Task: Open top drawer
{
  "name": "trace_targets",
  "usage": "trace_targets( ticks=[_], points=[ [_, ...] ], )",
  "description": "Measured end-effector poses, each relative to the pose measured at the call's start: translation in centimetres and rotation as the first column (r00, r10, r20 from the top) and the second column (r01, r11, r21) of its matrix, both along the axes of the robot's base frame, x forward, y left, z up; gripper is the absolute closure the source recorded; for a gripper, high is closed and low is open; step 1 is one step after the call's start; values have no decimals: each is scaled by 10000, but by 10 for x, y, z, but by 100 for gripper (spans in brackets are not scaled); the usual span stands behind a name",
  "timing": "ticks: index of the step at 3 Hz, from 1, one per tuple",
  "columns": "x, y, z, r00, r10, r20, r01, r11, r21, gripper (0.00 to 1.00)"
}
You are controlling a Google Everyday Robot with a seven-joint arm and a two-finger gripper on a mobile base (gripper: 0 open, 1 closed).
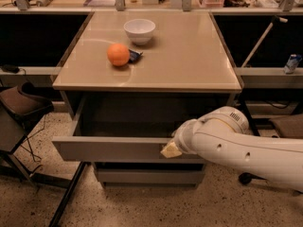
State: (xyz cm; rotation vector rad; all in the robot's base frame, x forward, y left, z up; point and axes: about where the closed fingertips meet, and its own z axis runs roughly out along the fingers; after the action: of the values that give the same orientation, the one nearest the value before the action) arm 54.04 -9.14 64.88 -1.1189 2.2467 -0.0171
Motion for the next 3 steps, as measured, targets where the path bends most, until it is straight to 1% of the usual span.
trace_targets(
  ticks=[1, 3],
  points=[
    [0, 0, 2, 10000, 0, 0, 0, 10000, 0, 100],
    [-16, 3, 0, 9999, -22, 100, 21, 9999, 101, 100]
  ],
)
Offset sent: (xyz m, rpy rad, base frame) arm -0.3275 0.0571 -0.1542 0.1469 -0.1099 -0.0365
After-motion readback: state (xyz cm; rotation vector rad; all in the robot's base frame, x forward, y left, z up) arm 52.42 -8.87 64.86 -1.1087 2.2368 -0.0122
